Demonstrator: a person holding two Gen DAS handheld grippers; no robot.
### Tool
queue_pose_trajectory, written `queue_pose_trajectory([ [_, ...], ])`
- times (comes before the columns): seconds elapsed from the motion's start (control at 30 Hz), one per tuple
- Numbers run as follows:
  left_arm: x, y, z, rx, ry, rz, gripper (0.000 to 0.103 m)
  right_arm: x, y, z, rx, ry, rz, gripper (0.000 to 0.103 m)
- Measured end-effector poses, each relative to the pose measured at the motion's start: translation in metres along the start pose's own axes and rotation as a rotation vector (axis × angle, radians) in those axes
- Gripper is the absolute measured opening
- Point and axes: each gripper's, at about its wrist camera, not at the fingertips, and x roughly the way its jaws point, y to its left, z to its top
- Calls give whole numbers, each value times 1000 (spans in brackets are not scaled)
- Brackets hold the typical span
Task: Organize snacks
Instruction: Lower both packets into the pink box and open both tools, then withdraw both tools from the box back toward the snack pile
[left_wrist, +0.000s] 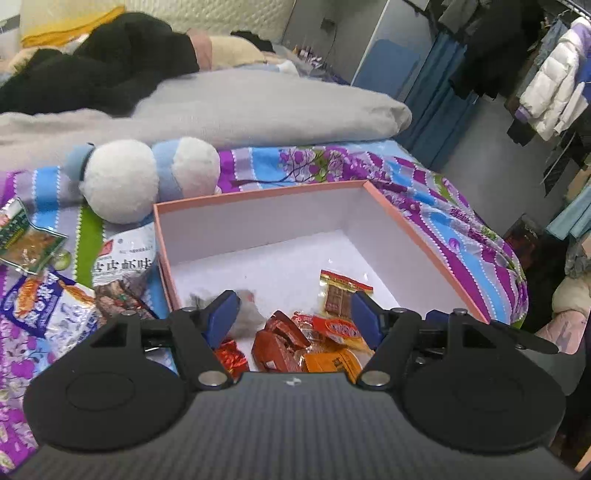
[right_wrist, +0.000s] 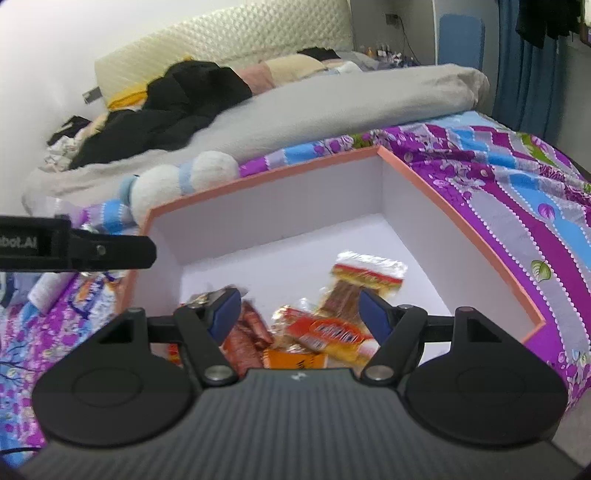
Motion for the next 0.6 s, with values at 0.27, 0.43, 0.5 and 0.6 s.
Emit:
queue_pose_trajectory([
  [0.27, -76, -8, -28, 17, -63, 29, 73, -57, 26, -11, -20, -59, 51, 72],
  [0.43, -120, -3, -50, -3, -101, 48, 73, -90, 43, -22, -40, -91, 78, 72],
  [0.5, -135, 0, -60, -12, -113, 56, 73, -101, 48, -26, -44, -101, 87, 72],
  [0.6, -157, 4, -74, -22, -124, 67, 73, -118, 58, -35, -52, -114, 107, 72],
])
